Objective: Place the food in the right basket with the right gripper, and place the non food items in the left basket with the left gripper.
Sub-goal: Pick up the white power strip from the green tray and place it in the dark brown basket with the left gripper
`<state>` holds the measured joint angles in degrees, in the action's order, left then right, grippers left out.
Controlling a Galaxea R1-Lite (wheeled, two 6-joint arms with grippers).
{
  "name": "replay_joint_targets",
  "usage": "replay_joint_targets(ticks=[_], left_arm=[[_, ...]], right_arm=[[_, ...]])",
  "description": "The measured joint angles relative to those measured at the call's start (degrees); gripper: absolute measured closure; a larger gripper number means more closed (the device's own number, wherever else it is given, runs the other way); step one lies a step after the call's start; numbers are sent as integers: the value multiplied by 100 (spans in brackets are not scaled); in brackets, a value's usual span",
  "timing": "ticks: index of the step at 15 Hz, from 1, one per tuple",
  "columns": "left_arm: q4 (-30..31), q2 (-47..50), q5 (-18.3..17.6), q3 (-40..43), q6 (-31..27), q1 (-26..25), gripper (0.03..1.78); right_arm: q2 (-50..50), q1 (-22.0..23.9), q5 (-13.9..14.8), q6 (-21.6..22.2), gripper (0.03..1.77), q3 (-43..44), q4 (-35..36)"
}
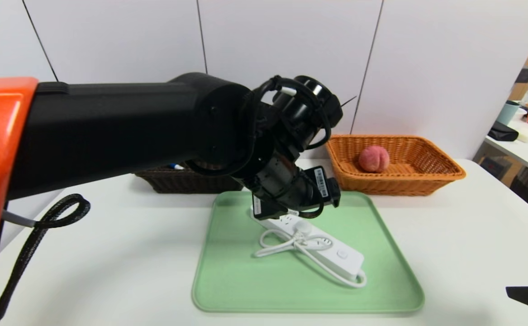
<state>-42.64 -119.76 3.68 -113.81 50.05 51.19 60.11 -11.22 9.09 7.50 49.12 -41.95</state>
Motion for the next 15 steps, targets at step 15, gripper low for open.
replay_joint_targets(ticks=[15], left_arm=[[347, -752, 26, 0, 1651, -169, 12]], right_arm=[[-290, -7, -80, 5, 10, -166, 11]])
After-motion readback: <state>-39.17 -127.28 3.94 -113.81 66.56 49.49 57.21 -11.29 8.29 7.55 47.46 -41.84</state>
